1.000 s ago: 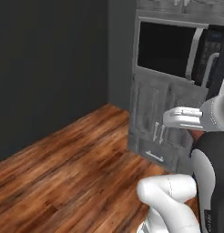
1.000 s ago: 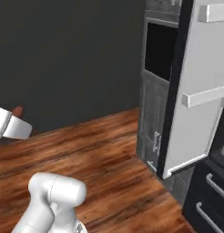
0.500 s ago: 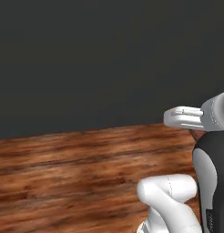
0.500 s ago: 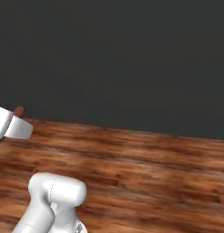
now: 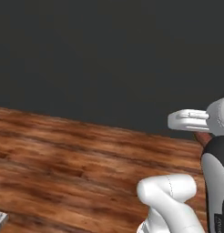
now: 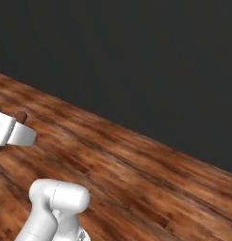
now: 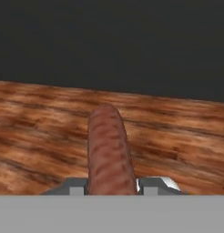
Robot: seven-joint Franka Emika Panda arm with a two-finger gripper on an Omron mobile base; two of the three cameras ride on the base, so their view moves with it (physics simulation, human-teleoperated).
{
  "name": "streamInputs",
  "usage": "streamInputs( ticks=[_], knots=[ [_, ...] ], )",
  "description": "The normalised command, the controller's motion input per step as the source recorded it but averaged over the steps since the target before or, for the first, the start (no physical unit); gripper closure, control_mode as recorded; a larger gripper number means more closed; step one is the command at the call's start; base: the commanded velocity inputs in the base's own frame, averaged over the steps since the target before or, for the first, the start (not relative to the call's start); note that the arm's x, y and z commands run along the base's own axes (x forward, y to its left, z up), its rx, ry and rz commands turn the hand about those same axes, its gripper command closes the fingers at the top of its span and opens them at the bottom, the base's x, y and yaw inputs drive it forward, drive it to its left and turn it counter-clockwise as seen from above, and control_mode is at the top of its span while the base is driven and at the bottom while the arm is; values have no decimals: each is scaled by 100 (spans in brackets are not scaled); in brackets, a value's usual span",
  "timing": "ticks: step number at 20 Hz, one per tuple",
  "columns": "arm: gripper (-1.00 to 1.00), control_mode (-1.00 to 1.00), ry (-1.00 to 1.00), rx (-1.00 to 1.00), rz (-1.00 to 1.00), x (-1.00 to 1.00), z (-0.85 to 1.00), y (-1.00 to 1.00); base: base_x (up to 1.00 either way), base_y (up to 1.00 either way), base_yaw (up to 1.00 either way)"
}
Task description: Retrieve the sausage and cheese from the fridge and place them on the cutting board on the counter.
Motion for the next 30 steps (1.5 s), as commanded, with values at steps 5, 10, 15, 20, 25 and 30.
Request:
streamInputs(
  ticks=[5, 10, 15, 20, 25, 30],
  knots=[
    [100, 100, 0, 0, 0, 0, 0, 0, 100, -4, 80],
    [100, 100, 0, 0, 0, 0, 0, 0, 100, 0, 83],
    [100, 100, 0, 0, 0, 0, 0, 0, 100, 0, 65],
    [100, 100, 0, 0, 0, 0, 0, 0, 100, -54, 24],
    [100, 100, 0, 0, 0, 0, 0, 0, 100, -29, 18],
    [100, 100, 0, 0, 0, 0, 0, 0, 100, -23, 32]
  ],
)
